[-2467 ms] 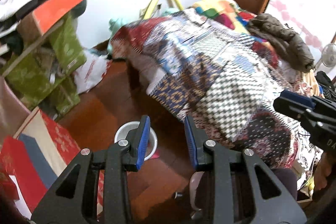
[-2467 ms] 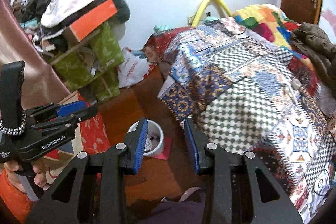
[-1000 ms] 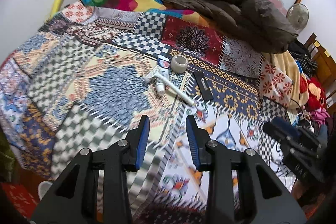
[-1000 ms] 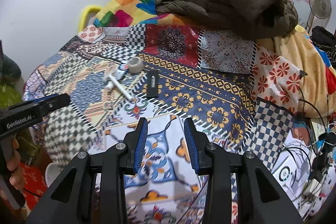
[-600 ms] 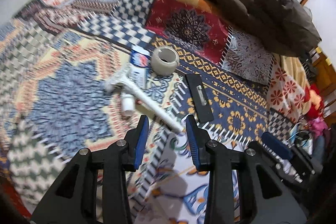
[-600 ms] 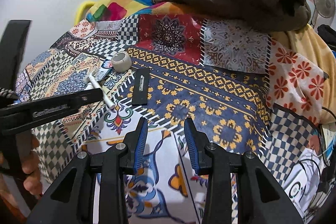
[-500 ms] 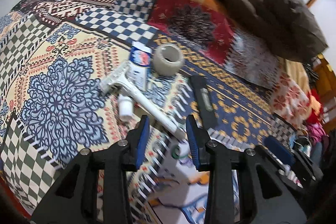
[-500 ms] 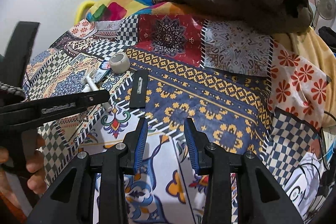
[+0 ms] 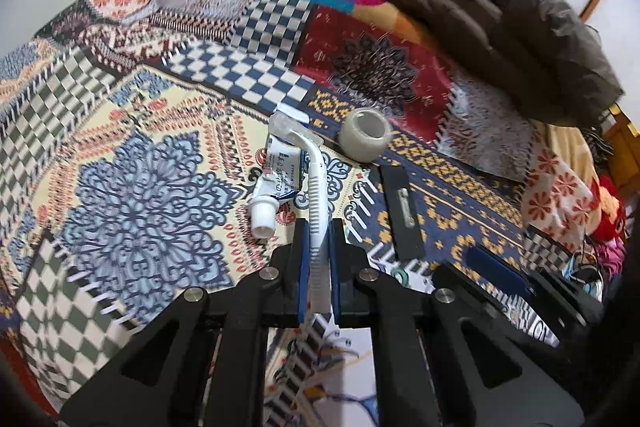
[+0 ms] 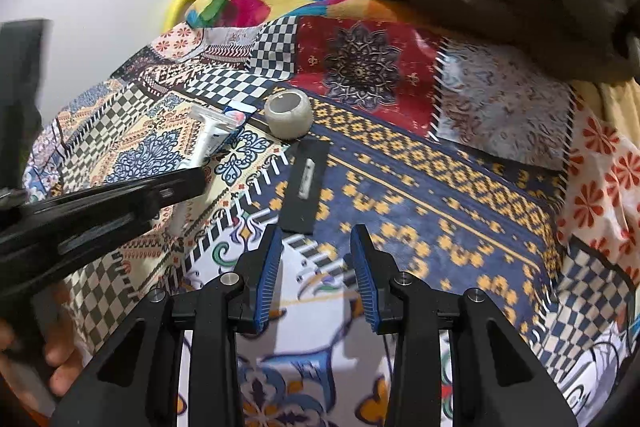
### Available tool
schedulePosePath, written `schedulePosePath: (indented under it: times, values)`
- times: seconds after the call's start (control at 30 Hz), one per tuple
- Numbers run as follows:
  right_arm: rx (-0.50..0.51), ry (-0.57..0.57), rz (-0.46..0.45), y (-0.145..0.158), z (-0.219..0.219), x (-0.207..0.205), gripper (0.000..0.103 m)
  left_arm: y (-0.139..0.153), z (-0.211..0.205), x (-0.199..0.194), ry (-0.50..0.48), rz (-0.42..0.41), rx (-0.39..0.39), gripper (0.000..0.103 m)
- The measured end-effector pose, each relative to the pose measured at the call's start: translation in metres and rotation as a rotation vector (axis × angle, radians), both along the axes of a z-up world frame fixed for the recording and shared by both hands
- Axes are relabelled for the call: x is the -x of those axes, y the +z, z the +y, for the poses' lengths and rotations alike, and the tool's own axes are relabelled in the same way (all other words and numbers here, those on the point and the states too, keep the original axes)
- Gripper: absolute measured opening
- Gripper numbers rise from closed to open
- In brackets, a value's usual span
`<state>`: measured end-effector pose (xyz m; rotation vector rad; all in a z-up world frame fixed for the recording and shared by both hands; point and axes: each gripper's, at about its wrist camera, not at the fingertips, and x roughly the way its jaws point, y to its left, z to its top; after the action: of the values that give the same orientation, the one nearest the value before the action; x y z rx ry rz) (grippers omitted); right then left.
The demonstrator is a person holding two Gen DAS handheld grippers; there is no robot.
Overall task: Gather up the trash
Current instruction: 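Grasp the white razor with the left gripper while the right grasps the black clip, then carry the razor and black clip in both grippers over the white bucket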
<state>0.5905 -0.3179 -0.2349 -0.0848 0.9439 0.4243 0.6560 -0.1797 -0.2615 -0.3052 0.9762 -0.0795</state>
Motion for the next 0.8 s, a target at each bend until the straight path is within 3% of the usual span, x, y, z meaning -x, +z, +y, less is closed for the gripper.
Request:
schedulePosePath:
  times: [0.27,0.43,0.53,0.8]
  values:
    - [0.009,-0.014,0.026,-0.012,0.024,-0.015,0.033,0.027,0.015,0.026,-0.017,-0.079,-0.061,0.008]
    - [0.058,-0.047,-0.030,-0.016,0.034,-0.015,0.032,0.026,0.028,0.031,0.000,-0.080,-0.052,0.008]
    - [0.092,-0.067,-0.059,-0.017,0.036,-0.014,0.023,0.025,0.032,0.035,0.002,-0.071,-0.044,0.008]
    - [0.050,-0.068,0.025,-0.008,0.026,-0.017,0.023,0.035,0.033,0.053,-0.017,-0.064,-0.042,0.008]
